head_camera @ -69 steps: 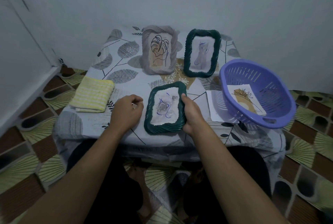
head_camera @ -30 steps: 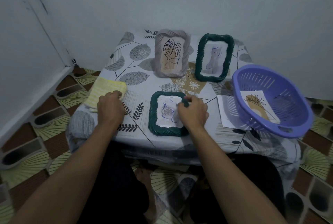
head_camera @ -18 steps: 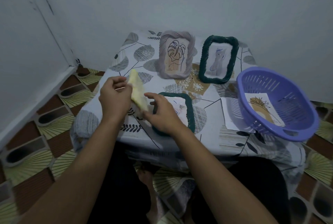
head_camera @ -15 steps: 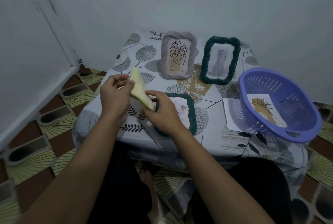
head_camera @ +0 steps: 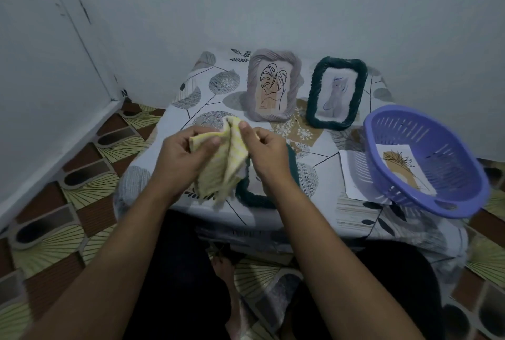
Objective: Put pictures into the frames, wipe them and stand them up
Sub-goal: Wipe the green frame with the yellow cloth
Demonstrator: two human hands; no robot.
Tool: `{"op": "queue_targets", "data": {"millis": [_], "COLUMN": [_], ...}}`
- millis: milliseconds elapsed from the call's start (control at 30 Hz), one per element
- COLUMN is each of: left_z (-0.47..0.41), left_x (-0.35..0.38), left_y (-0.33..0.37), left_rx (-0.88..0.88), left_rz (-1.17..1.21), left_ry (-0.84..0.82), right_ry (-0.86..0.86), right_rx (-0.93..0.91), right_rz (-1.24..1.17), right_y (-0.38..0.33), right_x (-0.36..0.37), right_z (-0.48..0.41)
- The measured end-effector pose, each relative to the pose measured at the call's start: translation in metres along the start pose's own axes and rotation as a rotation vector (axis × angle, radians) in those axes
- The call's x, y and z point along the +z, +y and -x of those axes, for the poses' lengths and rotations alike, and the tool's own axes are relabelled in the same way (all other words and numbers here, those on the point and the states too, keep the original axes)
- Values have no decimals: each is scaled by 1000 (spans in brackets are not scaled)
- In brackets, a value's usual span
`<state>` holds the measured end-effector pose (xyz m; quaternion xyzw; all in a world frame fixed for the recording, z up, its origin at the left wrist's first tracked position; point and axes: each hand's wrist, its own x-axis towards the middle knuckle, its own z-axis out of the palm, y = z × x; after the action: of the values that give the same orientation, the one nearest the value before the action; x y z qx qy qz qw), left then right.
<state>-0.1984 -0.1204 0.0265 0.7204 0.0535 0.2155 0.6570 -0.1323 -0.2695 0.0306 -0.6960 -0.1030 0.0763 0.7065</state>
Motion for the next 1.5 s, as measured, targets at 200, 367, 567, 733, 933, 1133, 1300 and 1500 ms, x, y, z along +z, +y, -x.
{"op": "queue_targets", "data": {"millis": [200,367,567,733,933,1133,1300,1500], "left_z": [-15,-15,-2,-2,-8,-13,-16,-21], "left_x": [-22,-11,1,0,-3,-14,-24,-10], "left_y": [-17,-12,8,2,9,26,38,42], "left_rx": [-127,56,67,41,-2,-11,-25,-46], "left_rz": [-8,-499,-195,-126,-34,-137,-352,-378], "left_ry": [327,383,-123,-67,141,137,-123,-392], "right_ry": [-13,-214,-246,-238,-231,-219,-177,-188], "right_rx": [165,315,242,88,15,-33,-98,-68], "right_rz": [-69,-223,-95,58,176,171,241,297], "right_y": [-18,-21,-25,-28,-25,-31,-33,-34], "right_x": [-9,-7,-4,-16,-23,-24,-19,-19], "right_z": [0,3,3,3,-1,-2,-3,-10]}}
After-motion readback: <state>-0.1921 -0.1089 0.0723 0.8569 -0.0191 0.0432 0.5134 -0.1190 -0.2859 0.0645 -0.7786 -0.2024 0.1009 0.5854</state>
